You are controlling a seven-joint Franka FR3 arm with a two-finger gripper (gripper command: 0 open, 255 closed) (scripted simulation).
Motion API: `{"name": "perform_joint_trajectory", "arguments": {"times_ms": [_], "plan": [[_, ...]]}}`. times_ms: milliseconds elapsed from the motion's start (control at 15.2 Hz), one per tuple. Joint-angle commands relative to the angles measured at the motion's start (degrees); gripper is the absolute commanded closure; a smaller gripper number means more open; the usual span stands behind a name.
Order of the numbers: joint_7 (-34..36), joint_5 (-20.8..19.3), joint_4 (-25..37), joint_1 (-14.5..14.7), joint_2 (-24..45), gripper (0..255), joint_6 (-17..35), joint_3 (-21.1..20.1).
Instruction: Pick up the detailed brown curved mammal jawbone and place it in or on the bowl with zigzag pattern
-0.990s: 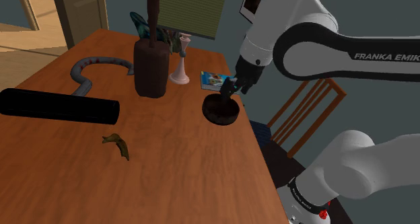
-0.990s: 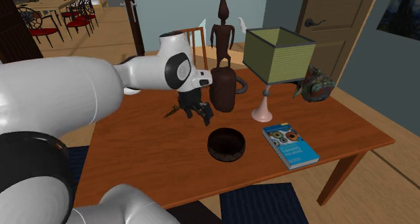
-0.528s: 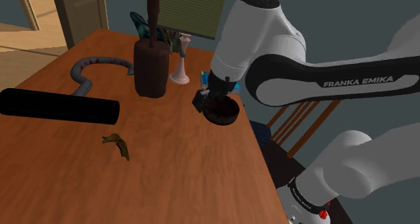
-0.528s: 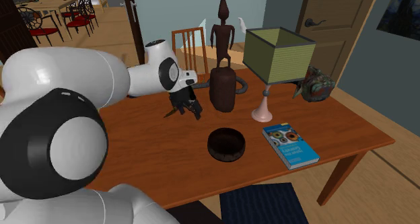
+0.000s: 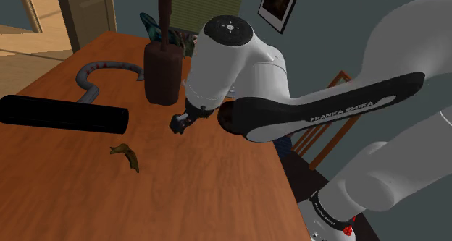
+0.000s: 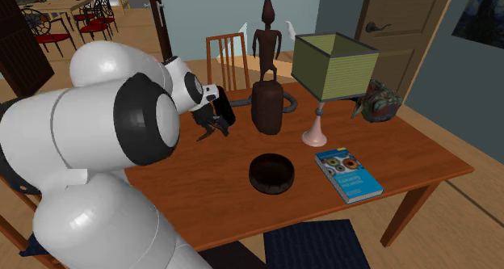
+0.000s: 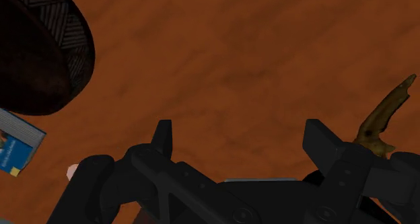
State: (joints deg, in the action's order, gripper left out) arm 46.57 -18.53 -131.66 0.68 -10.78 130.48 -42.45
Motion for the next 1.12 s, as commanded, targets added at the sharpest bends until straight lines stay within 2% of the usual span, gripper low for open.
{"name": "perform_joint_trajectory", "arguments": {"times_ms": [0,132,264,594,792,858,1056], "plan": [[6.2,-6.9,3.5,-1.1,5.5,0,-0.2,-3.7],[12.0,-14.5,7.0,-1.0,11.4,0,-1.4,-6.0],[17.5,-22.0,10.8,0.9,17.6,0,-3.5,-6.7],[26.1,-36.4,21.2,10.2,31.4,0,-9.7,-4.1],[28.6,-42.6,27.9,16.2,38.4,0,-13.0,-1.6],[28.8,-43.4,28.8,17.1,39.3,0,-13.4,-1.2],[29.3,-44.7,29.1,17.2,40.8,0,-12.4,-0.2]]}}
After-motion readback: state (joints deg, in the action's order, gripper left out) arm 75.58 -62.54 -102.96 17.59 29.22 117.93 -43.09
